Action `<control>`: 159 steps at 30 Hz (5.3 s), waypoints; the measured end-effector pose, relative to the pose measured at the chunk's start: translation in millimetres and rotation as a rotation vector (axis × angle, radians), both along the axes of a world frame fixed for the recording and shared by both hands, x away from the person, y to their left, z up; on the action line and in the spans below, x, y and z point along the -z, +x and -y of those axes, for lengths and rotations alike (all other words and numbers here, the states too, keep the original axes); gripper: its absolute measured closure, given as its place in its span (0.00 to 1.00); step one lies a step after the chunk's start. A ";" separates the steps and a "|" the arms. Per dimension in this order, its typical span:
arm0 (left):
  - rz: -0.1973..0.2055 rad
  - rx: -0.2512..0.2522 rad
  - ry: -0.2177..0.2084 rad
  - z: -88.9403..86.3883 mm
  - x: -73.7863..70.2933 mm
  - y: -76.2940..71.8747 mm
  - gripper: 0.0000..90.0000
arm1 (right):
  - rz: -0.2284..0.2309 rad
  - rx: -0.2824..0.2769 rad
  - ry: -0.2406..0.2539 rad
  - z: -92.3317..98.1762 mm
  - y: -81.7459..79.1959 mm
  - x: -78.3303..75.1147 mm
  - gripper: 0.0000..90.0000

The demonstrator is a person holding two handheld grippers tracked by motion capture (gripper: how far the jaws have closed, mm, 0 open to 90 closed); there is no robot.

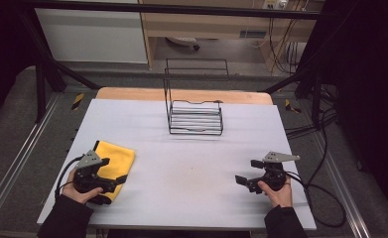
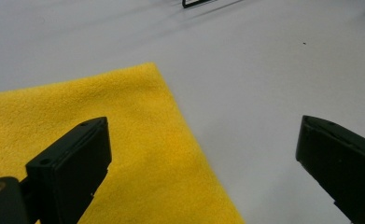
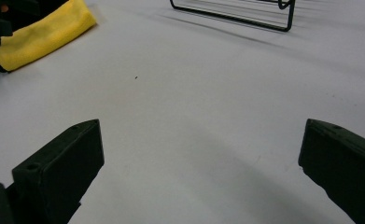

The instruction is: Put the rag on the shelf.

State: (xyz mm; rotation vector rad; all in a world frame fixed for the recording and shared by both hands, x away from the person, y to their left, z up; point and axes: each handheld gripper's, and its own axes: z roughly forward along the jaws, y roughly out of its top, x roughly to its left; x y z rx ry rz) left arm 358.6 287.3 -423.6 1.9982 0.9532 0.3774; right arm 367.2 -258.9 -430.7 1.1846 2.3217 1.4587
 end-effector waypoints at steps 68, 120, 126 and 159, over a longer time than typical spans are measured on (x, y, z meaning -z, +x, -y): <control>-0.081 -0.181 0.224 49.4 16.8 62.5 0.76 | -0.009 -0.001 -0.013 -3.4 0.9 1.4 0.01; -0.085 -0.007 0.099 146.6 -5.9 26.6 0.95 | -0.008 -0.010 -0.014 -8.9 1.8 1.5 0.01; -0.093 0.016 0.114 167.3 1.7 27.6 0.95 | -0.010 -0.015 -0.022 -11.3 2.5 2.1 0.01; -0.030 0.067 0.100 52.1 -25.3 24.2 0.32 | 0.006 0.024 -0.086 -82.7 5.3 -7.5 0.03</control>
